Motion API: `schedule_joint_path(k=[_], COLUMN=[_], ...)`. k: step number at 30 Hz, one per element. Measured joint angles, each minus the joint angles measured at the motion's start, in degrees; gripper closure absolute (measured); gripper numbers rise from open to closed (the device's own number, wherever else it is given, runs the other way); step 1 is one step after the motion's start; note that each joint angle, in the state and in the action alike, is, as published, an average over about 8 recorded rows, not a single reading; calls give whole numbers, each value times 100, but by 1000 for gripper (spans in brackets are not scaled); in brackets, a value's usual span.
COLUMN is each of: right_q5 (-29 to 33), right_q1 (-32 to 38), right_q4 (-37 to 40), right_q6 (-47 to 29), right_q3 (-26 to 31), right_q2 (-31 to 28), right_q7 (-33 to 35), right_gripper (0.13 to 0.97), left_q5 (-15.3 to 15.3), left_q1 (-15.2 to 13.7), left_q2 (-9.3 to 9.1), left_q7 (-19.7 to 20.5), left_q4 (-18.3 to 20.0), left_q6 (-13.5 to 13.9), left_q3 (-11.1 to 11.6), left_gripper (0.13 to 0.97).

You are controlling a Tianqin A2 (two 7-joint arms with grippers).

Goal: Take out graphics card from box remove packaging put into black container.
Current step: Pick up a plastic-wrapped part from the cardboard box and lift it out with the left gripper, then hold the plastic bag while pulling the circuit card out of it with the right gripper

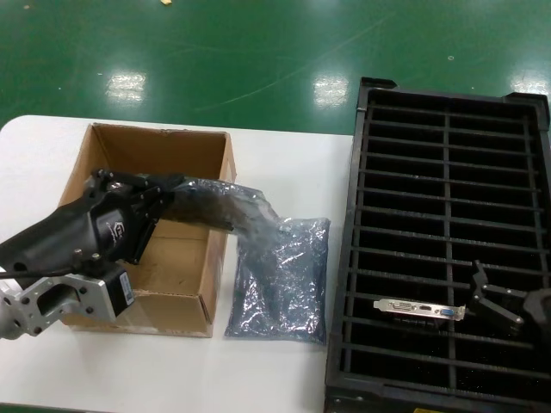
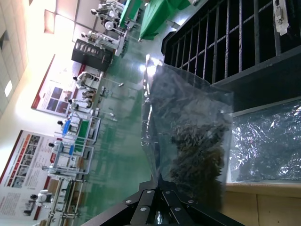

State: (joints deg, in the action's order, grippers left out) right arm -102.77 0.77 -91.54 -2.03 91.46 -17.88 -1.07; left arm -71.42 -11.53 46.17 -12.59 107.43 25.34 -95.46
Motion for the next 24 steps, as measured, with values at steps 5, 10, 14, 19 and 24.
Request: schedule_joint_path(k=[5,10,14,19,24], right_q5=[4,-41,-170,-338,-381], right_q1=[14,83,172,308,445], right_q4=[14,73,123,144,165], right_q6=[-44,-335,-735,-1184,-1426], right_q3=[-53,-342,-634,-759,-543], right_q2=[31,244,482,600,437], right_q7=[42,390,857,1226,1114], right_gripper=[129,129,129,140,158], left_q5=[6,7,7,7,7], left_q1=[38,39,39,39,39], left_q2=[-15,-15,-15,-15,-15], left_q7=[11,11,11,11,11], left_q4=[11,11,11,11,11], left_q6=[-14,-15,-15,-15,-15], left_q3=[4,4,4,4,4], left_gripper=[957,957,957,957,957])
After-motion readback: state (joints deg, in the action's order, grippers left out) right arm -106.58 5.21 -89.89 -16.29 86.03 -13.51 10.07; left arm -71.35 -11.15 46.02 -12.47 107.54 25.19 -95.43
